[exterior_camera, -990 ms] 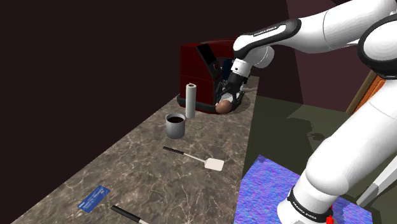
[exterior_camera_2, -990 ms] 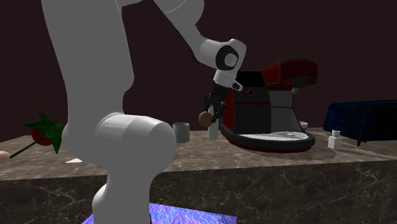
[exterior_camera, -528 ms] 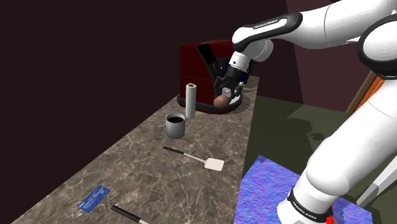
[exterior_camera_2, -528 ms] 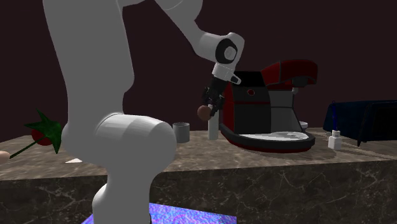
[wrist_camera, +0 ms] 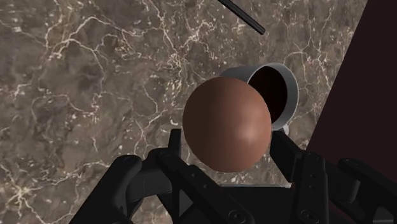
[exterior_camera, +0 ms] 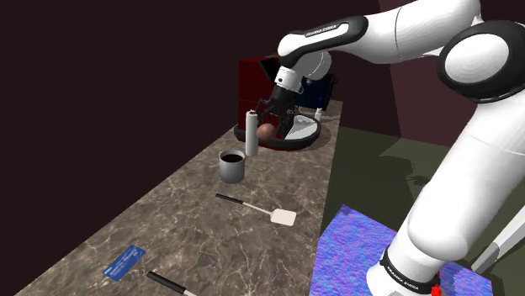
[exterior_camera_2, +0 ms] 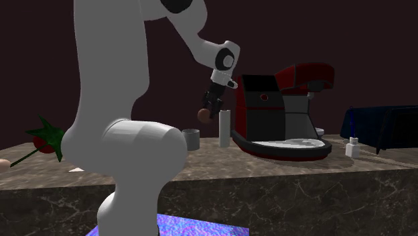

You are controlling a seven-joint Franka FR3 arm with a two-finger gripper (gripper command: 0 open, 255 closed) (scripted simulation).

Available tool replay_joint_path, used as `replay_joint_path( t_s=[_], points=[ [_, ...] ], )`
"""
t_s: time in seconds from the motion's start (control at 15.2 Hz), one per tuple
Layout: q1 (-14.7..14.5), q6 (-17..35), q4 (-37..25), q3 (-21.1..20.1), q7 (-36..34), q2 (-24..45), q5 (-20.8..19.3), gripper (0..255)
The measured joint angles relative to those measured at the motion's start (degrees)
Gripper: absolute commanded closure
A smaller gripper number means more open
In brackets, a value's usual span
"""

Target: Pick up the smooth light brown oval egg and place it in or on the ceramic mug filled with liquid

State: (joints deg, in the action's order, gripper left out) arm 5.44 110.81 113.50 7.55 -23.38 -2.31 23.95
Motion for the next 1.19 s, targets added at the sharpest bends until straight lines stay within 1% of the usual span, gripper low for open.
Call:
replay_joint_path(
  t_s=[0.33,0.66,0.73,0.86,1.19],
  points=[
    [-2.4,1.0,-7.9,-2.3,-4.4,7.1,0.8,255],
    [-4.8,0.2,-18.8,-4.3,-9.7,15.3,0.5,255],
    [-5.1,0.4,-19.9,-4.5,-10.2,16.4,0.6,255],
    [-5.3,1.4,-20.1,-4.7,-10.2,17.5,0.7,255],
    [-5.5,4.4,-18.1,-4.9,-9.0,18.7,1.3,255]
  ],
)
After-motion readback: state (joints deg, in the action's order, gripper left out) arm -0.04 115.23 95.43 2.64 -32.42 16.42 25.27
